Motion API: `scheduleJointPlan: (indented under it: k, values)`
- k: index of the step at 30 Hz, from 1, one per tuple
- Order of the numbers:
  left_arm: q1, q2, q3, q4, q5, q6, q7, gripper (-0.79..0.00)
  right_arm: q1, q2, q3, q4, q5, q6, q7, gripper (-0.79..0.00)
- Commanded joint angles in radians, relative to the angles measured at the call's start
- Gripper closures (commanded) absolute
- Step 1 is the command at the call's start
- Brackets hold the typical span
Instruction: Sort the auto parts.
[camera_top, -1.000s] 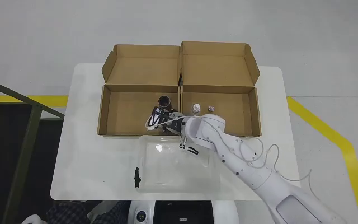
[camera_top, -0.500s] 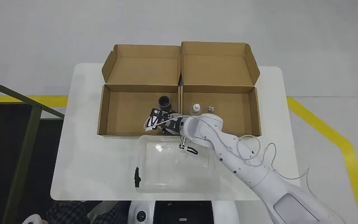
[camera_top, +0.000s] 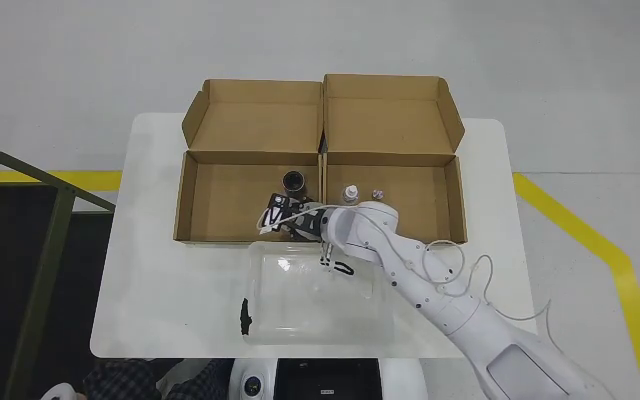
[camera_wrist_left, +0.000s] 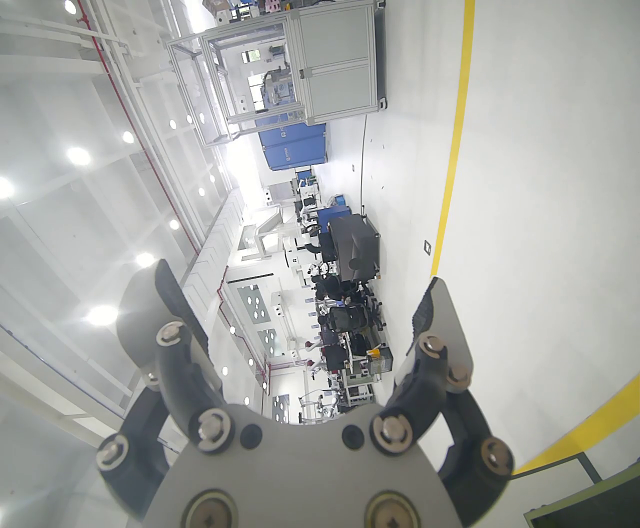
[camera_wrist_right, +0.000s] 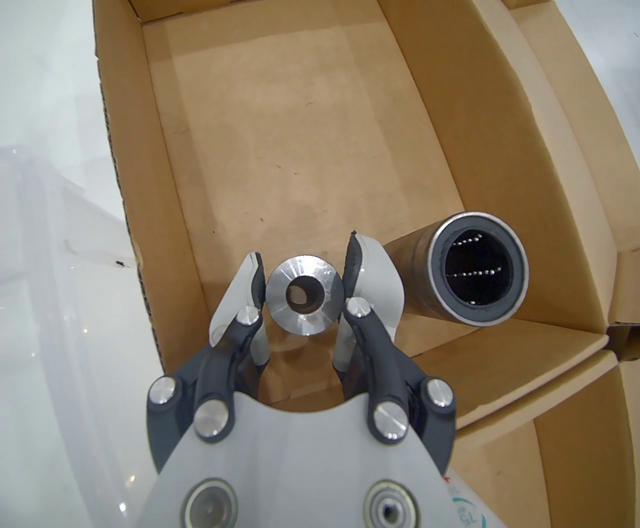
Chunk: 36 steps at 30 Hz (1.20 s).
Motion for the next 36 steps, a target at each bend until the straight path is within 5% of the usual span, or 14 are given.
scheduleJointPlan:
  k: [1,19,36]
  values:
    - [0.000,0.000,0.000,0.000,0.000,0.000,0.000,-0.785,-0.003,0.000,0.007,-0.006,0.003,-0.003,-0.002,-0.268]
    - [0.000,0.000,0.000,0.000,0.000,0.000,0.000,-0.785,-0.102,0.036,0.136,-0.317,0.007,-0.069,-0.036,-0.283]
    - [0.000,0.000,0.000,0.000,0.000,0.000,0.000,-0.785,-0.459,0.127,0.544,-0.613,0.034,-0.158,-0.218,-0.342]
